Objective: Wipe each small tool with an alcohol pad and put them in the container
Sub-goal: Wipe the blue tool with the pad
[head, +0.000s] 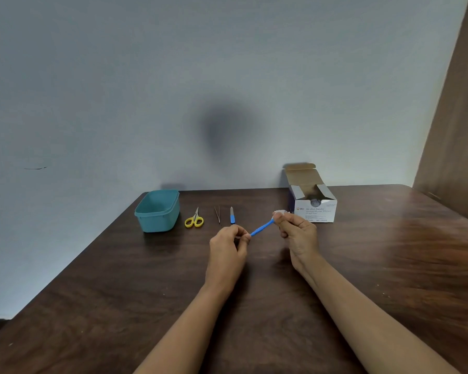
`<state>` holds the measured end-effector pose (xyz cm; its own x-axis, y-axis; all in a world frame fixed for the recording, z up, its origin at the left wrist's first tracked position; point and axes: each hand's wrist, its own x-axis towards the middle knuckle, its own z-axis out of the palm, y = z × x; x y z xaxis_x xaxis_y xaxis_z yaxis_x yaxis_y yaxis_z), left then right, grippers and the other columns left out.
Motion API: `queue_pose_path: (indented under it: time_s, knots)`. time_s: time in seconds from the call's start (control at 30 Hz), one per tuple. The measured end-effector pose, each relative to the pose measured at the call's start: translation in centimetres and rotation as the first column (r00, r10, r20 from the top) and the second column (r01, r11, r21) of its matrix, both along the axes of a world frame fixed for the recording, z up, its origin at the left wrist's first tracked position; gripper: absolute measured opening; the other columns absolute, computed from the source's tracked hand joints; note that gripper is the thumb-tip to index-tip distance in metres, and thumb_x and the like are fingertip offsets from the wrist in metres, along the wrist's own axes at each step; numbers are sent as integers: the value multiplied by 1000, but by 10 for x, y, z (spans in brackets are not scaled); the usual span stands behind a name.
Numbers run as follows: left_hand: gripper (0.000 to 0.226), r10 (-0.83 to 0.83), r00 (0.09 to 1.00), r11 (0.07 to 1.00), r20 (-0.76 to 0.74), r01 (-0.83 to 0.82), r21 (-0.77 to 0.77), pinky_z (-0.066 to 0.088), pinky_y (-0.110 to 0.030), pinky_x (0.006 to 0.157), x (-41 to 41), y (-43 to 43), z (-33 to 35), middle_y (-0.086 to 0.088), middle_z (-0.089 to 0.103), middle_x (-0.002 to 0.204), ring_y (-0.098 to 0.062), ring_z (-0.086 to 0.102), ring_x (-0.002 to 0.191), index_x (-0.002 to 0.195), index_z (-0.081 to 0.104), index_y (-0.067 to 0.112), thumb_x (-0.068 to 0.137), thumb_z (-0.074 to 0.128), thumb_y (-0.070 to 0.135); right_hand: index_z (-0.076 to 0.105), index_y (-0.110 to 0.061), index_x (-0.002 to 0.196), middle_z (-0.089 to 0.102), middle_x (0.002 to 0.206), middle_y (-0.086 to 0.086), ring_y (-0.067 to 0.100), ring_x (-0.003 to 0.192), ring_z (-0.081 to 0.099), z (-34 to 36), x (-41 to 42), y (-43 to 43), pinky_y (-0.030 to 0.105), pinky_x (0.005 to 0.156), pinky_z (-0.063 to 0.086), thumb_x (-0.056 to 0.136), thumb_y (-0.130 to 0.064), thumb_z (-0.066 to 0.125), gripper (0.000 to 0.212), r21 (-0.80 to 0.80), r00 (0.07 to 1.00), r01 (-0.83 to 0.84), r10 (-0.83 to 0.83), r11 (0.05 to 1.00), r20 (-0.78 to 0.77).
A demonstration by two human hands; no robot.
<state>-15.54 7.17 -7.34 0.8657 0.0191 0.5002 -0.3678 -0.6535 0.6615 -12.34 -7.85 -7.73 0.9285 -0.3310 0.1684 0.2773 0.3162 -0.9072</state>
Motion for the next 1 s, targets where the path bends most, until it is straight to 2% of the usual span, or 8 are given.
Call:
queue_pose_path:
  time_s: [0.13, 0.27, 0.4, 0.53, 0.63, 0.73, 0.87, 1.0]
  knots:
    - [9, -63, 997, 997, -40, 64, 31, 50, -14, 68, -1, -4, -1, 9, 65, 86, 0, 59, 76, 95, 69, 20, 92, 61, 19, 74, 1, 95, 61, 74, 4, 11, 62, 39, -1, 1, 0, 18, 50, 38, 74, -16, 79, 28, 76, 999, 43, -41, 996, -27]
    - [12, -65, 998, 997, -13, 66, 28, 55, -24, 71, -1, -4, -1, 9, 66, 82, -1, 60, 73, 97, 71, 18, 92, 61, 21, 75, -7, 87, 59, 71, 3, 10, 62, 44, 1, -2, -1, 21, 55, 41, 76, -20, 75, 17, 104, 998, -14, 20, 994, -59]
    - [11, -64, 998, 998, 1, 64, 10, 53, -19, 70, -2, -4, -1, 9, 67, 82, 0, 60, 73, 95, 71, 18, 91, 62, 21, 75, -8, 84, 60, 75, 6, 10, 62, 45, 6, -6, -1, 21, 56, 40, 77, -17, 74, 12, 142, 991, -83, 97, 986, -88]
    - [10, -85, 996, 996, 17, 85, 6, 48, -13, 67, -3, -5, 0, 9, 65, 82, 0, 59, 73, 95, 71, 17, 91, 62, 20, 74, -8, 86, 62, 72, 4, 7, 59, 48, 9, -10, 2, 18, 53, 43, 76, -17, 75, 13, 206, 983, -66, 99, 976, -154]
    - [10, -99, 995, 995, 17, 99, 4, 51, -16, 69, -4, -5, 1, 9, 64, 83, -2, 60, 75, 96, 70, 18, 92, 61, 19, 75, -11, 80, 63, 75, 8, 7, 59, 47, 7, -13, 7, 18, 54, 42, 72, -20, 78, 12, 122, 983, -91, 108, 988, -148]
    - [9, -112, 994, 994, 5, 112, -14, 54, -21, 70, -4, -4, 1, 10, 64, 80, -4, 61, 74, 95, 70, 18, 92, 62, 19, 76, -12, 83, 60, 69, 3, 8, 60, 44, 6, -16, 10, 20, 55, 39, 71, -27, 79, 20, -15, 984, -117, 114, 993, -137]
    - [8, -130, 992, 991, -8, 130, -25, 50, -12, 65, -3, -3, 1, 11, 63, 75, -3, 61, 72, 92, 69, 21, 92, 61, 20, 76, -10, 89, 58, 62, -4, 9, 61, 41, 7, -20, 10, 21, 56, 38, 78, -24, 75, 18, -164, 982, -161, 141, 973, -128]
    - [12, -176, 984, 981, -27, 173, -89, 46, -7, 62, -4, -4, 1, 9, 65, 71, 1, 61, 68, 89, 71, 19, 93, 60, 16, 76, -10, 89, 51, 61, -3, 10, 60, 36, 7, -19, 9, 20, 54, 34, 74, -23, 75, 20, -18, 982, -151, 148, 988, -113]
